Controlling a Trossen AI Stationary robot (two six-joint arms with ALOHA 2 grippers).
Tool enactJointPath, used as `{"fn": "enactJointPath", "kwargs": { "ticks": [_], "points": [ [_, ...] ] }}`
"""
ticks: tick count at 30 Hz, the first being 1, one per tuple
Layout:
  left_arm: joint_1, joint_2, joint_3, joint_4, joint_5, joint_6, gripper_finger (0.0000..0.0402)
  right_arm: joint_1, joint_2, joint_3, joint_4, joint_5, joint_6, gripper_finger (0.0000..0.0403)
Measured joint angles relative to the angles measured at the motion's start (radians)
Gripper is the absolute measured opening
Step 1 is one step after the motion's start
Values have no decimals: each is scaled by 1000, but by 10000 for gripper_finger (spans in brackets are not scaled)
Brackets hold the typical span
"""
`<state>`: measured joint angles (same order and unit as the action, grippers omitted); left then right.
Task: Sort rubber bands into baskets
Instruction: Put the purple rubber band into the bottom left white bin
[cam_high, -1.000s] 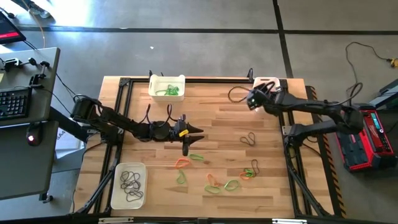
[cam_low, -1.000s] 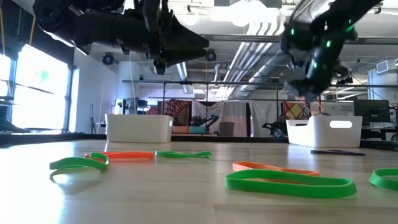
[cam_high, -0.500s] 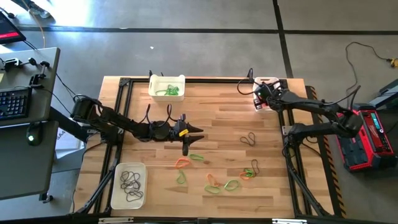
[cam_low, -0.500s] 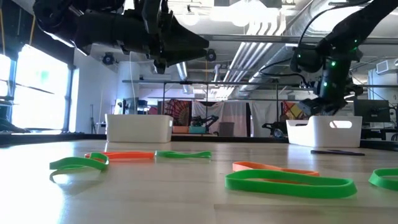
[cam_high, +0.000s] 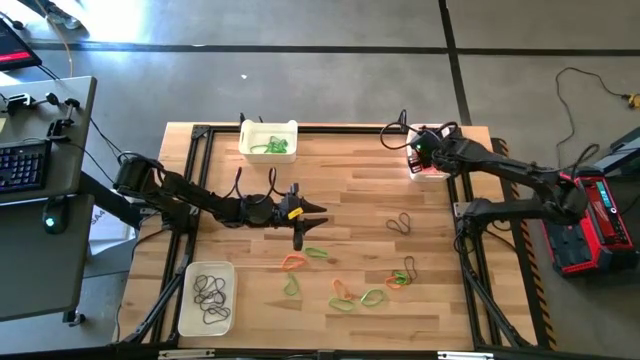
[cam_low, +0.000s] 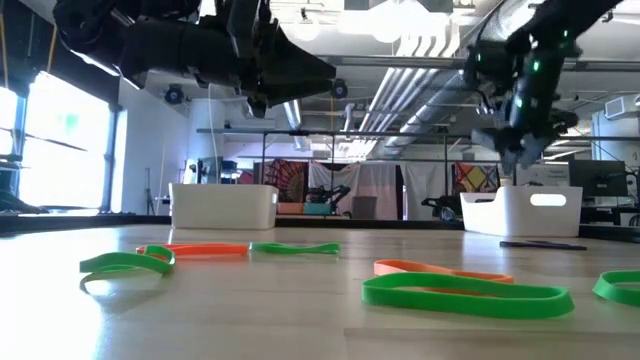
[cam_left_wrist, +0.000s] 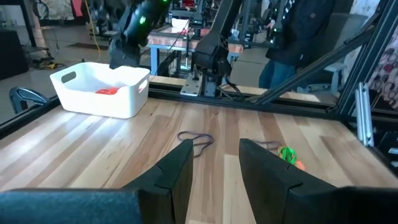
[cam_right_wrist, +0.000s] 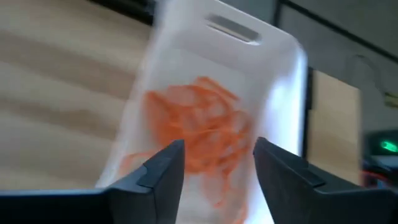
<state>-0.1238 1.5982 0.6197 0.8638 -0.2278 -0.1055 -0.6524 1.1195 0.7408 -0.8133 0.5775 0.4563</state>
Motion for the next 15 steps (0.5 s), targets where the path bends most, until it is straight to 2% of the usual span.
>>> {"fn": "enactJointPath", "kwargs": {
  "ticks": [9, 15],
  "points": [
    [10, 0, 1, -71, 0, 30, 122, 270, -109, 47, -11, -190, 41, 188],
    [13, 0, 1, -117, 11, 32, 122, 532, -82, 47, -14, -142, 171, 175]
  ]
}}
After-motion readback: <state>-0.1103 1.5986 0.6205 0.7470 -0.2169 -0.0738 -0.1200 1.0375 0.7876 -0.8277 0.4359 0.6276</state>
